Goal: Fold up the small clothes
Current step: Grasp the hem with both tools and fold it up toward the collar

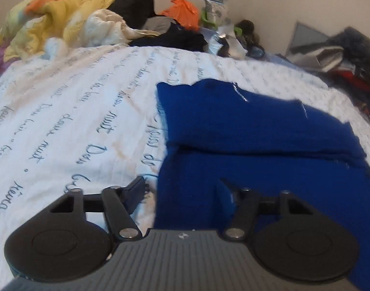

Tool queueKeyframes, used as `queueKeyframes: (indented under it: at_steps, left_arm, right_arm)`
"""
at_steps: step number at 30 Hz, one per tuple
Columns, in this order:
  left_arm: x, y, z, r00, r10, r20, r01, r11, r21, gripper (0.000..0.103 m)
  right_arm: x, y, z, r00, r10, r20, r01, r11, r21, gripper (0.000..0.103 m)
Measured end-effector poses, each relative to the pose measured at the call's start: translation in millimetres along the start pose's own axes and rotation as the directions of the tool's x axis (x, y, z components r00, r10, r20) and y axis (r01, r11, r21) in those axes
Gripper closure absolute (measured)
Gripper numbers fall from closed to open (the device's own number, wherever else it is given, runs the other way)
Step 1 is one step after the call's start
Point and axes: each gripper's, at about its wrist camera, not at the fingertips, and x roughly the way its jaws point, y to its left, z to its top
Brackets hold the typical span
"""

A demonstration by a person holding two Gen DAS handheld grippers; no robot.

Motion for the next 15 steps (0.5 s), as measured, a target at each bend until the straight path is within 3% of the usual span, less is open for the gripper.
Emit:
queueKeyframes:
  at_steps: [2,4,8,10,11,13,14,15]
  left_arm:
    - [0.6,-10.7,-0.6,0.999,0.037,0.028,-0.039,0.997,0.062,0.097]
    - [0.6,-10.9,-1.3,0.999,0.046,0.027,-0.048,0.995,0.084,0.097]
    - [-7.3,-6.5,-11.2,0.998,0.044,0.033,-0.048,0.988,0.149,0.096]
    - [-5.8,-0.8,-9.7,1.000,0.010,0.006,-0.010,0.995,0.096,0.096]
    - [-8.8,6.3,-6.9,0.999,-0.035,-0.020,0.036,0.999,0.029,0.092]
    - [-22.8,22.7,-8.1,0.990,-0.130,-0.049,0.124,0.986,-0.114,0.059]
    - [-32.8,31.1,-12.6,0.984,-0.172,-0.052,0.160,0.970,-0.183,0.031]
    - [-43.9,40.0,-20.6,0.975,-0.219,-0.047,0.200,0.946,-0.254,0.016]
  right_arm:
    - [12.5,11.1,-1.1,1.000,0.006,-0.004,-0.006,0.999,-0.044,0.092]
    - [18.7,9.3,3.6,1.000,-0.007,-0.006,0.006,0.998,-0.063,0.097]
    - [3.2,-22.1,0.0,1.000,0.020,0.020,-0.020,0.999,0.036,0.098]
    - [3.4,-19.0,-8.0,0.998,0.034,0.052,-0.036,0.999,0.034,0.098]
    - [-3.5,-18.8,-7.4,0.998,0.046,0.050,-0.049,0.997,0.064,0.095]
    - [-26.1,-31.5,-10.4,0.993,0.121,0.001,-0.118,0.969,0.218,0.079]
    - [-45.5,-35.5,-21.0,0.984,0.181,0.002,-0.174,0.944,0.282,0.070]
    - [-57.6,-41.2,-29.6,0.971,0.237,0.016,-0.229,0.917,0.326,0.046]
